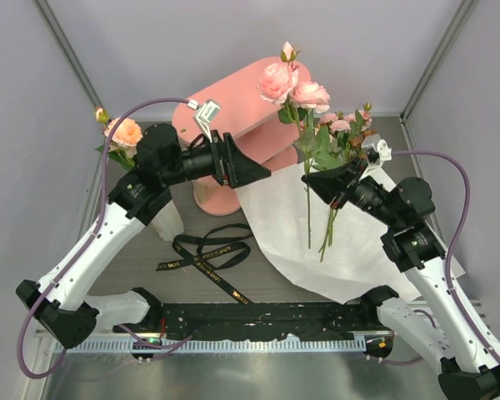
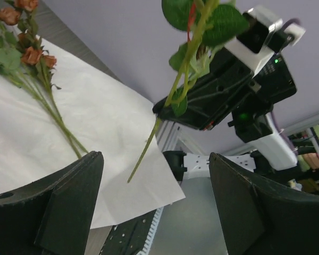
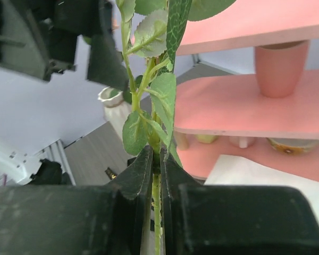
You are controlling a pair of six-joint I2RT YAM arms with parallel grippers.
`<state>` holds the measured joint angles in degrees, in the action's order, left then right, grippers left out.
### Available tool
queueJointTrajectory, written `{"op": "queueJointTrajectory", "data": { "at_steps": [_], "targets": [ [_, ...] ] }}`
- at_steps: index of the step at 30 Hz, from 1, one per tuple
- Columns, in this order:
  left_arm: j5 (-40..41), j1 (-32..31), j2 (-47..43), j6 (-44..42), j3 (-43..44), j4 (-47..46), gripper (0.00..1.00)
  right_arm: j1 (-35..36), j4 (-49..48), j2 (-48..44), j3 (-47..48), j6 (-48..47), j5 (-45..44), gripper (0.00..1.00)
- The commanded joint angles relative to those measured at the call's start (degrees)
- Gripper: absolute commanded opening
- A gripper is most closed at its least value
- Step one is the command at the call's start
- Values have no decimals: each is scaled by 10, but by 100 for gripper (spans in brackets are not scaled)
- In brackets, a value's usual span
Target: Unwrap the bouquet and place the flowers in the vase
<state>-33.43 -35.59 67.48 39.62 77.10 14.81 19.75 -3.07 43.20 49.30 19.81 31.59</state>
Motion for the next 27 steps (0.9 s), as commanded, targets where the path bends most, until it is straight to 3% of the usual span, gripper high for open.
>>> {"op": "queueJointTrajectory", "data": {
  "at_steps": [1, 6, 10, 13, 18, 27],
  "targets": [
    [-43, 1, 31, 104, 39, -80, 86, 19, -60, -24, -6, 2, 43, 1],
    [-68, 2, 66, 203, 38, -195, 90, 32, -62, -31, -8, 6, 57, 1],
    [-52, 1, 79, 258, 21, -302, 75, 35, -59, -29, -8, 13, 72, 1],
    [-51, 0, 93, 278, 21, -348, 72, 42, -57, -29, -10, 14, 75, 1],
    [-29, -18, 107, 244, 47, -329, 69, 48, -50, -29, -10, 14, 75, 1],
    [-10, -45, 116, 174, 89, -284, 48, 50, -33, -29, -6, 6, 71, 1]
  ]
}}
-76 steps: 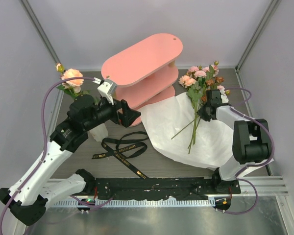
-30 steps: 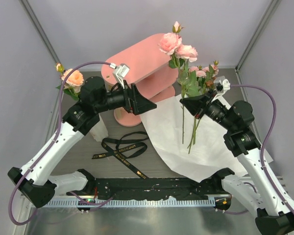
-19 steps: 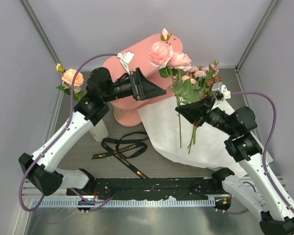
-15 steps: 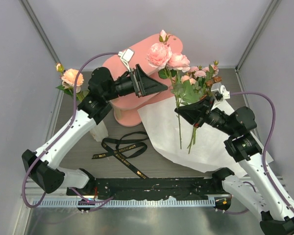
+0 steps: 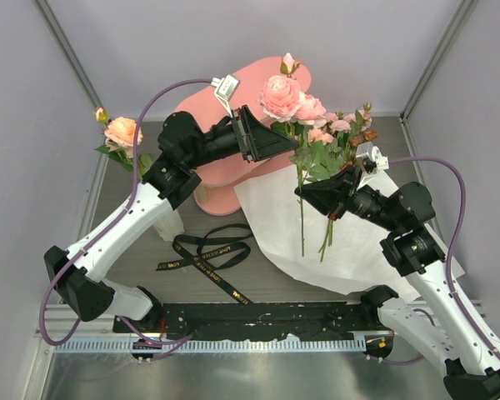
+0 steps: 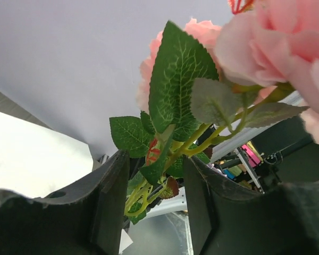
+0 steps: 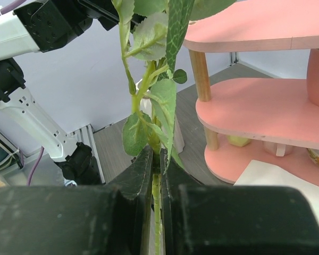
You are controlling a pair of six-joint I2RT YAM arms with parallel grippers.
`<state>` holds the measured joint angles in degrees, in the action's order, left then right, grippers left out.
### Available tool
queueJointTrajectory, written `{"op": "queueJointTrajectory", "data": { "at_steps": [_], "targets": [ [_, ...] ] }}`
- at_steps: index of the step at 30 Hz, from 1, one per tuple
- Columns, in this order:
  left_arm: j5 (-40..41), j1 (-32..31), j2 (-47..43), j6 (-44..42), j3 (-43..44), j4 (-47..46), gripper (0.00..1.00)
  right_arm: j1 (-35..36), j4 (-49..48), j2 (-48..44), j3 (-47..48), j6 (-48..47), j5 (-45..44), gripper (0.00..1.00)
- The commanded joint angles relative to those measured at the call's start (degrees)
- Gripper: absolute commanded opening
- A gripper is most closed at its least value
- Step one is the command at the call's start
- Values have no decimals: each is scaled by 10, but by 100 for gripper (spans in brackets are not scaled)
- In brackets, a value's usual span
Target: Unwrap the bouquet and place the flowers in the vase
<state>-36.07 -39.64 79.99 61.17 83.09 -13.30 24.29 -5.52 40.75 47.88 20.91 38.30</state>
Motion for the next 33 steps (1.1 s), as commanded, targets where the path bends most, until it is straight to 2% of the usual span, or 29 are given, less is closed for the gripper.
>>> {"op": "queueJointTrajectory", "data": {
  "at_steps": [1, 6, 15, 18, 21, 22, 23, 24, 25, 29, 33],
  "targets": [
    [15, -4, -11, -42, 30, -1, 47, 5, -6, -4, 10, -9, 3, 1],
    [14, -7, -8, -47, 31, -4, 36, 6, -4, 1, 11, -8, 6, 1],
    [24, -16, -1, -66, 37, -2, 27, 9, 9, 8, 17, -9, 10, 1],
    [42, -24, -5, -91, 39, 13, 17, 9, 9, 12, 18, -6, 7, 1],
    [66, -31, -8, -132, 57, 73, 0, 10, 9, 8, 17, 8, -30, 21],
    [74, -30, -17, -145, 56, 83, 0, 10, -4, 3, 13, 25, -39, 37],
    [85, -30, -25, -169, 53, 90, 0, 10, -9, 0, 10, 31, -54, 44],
    [91, -30, -32, -184, 45, 101, 0, 10, -9, -2, 10, 36, -63, 57],
    [94, -30, -52, -198, 41, 109, 0, 10, 1, -3, 11, 40, -77, 63],
    [148, -30, -112, -319, 24, 177, 0, 10, 40, -23, 15, 37, -167, 70],
    [261, -31, -188, -424, -5, 252, 0, 9, 52, -56, 0, 32, -253, 74]
  ]
}}
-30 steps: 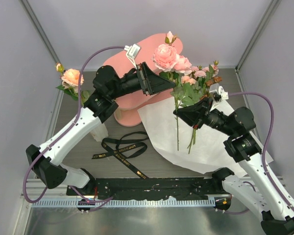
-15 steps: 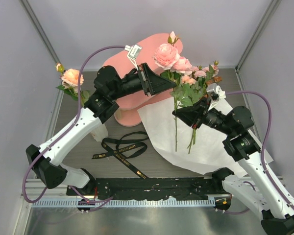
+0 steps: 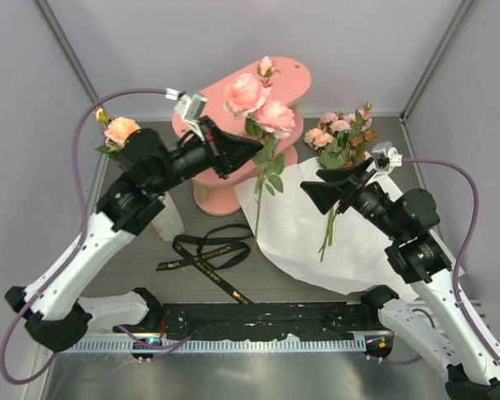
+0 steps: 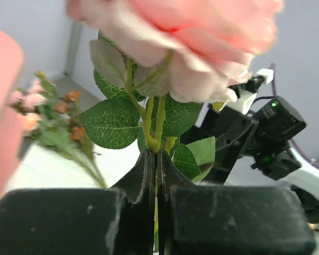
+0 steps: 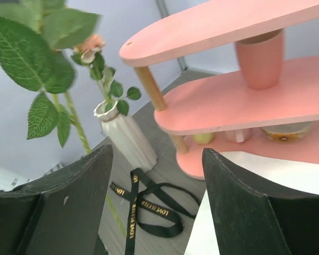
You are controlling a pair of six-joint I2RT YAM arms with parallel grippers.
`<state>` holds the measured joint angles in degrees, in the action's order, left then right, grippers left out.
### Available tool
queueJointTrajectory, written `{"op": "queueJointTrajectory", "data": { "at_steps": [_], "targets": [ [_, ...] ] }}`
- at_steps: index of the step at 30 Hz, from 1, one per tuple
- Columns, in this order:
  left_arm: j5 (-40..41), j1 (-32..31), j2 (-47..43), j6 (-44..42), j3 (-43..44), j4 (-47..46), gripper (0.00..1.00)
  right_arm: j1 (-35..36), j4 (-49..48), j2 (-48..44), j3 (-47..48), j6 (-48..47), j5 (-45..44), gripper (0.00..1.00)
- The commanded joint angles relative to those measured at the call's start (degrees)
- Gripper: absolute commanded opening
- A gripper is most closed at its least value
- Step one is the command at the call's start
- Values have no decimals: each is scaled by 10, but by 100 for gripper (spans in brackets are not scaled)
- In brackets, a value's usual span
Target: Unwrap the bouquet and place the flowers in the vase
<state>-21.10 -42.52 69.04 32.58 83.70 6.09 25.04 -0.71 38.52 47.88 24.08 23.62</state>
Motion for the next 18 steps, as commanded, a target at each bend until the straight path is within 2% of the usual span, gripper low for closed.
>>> {"op": "queueJointTrajectory", "data": {
  "at_steps": [1, 6, 11, 14, 18],
  "targets": [
    [133, -1, -93, -155, -17, 66, 0, 3, 4, -37, -2, 0, -117, 75],
    [256, -1, -176, -262, -24, 110, 0, 2, 24, -42, -9, -3, -142, 75],
    [369, -2, -182, -341, 52, 161, 0, 4, 33, -35, -10, 0, -142, 75],
    [459, -1, -195, -384, 51, 125, 0, 2, 33, -39, -12, 1, -143, 75],
    [494, -2, -210, -436, 34, 55, 0, 2, 33, -41, -12, 1, -143, 75]
  ]
}}
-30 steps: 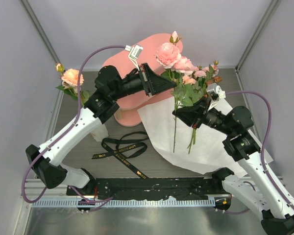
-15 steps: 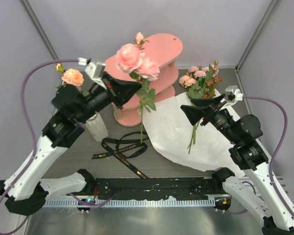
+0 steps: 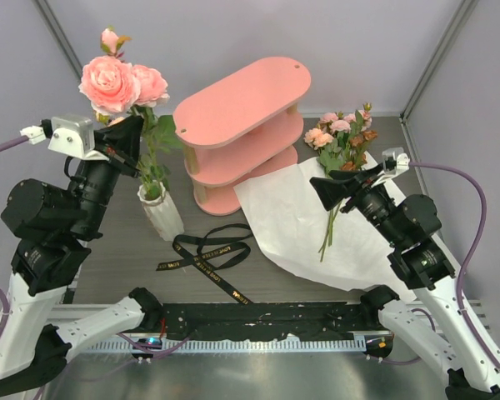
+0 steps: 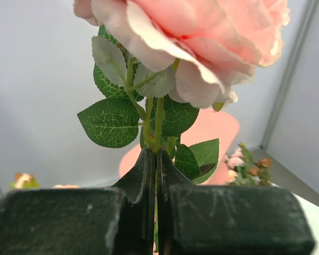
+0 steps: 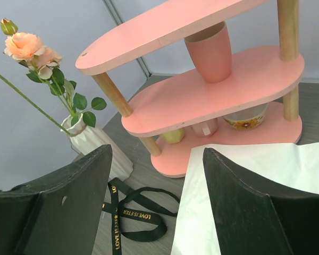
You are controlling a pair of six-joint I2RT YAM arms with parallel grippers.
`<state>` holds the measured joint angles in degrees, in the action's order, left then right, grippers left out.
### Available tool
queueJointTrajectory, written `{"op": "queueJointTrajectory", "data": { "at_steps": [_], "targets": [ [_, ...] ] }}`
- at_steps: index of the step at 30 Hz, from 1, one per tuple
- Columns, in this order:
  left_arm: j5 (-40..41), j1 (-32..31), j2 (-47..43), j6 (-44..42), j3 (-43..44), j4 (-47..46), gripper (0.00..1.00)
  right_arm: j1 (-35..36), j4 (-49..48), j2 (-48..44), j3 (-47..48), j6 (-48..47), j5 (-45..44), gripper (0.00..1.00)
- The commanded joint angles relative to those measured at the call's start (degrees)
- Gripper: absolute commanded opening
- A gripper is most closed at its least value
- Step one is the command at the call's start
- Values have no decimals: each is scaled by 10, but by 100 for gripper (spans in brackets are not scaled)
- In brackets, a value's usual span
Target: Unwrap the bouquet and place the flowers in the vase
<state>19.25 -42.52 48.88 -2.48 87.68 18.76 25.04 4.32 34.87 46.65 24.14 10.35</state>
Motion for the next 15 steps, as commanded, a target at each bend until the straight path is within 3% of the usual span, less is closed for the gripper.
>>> {"op": "queueJointTrajectory", "data": {
  "at_steps": [1, 5, 15],
  "targets": [
    [95, -1, -11, -99, -9, -84, 0, 2, -16, -3, 1, 0, -9, 75],
    [118, -1, -10, -143, -26, -148, 0, 3, -12, -1, 2, 0, -7, 75],
    [127, -2, -7, -136, -41, -179, 0, 2, -10, -2, 1, 1, -9, 75]
  ]
}}
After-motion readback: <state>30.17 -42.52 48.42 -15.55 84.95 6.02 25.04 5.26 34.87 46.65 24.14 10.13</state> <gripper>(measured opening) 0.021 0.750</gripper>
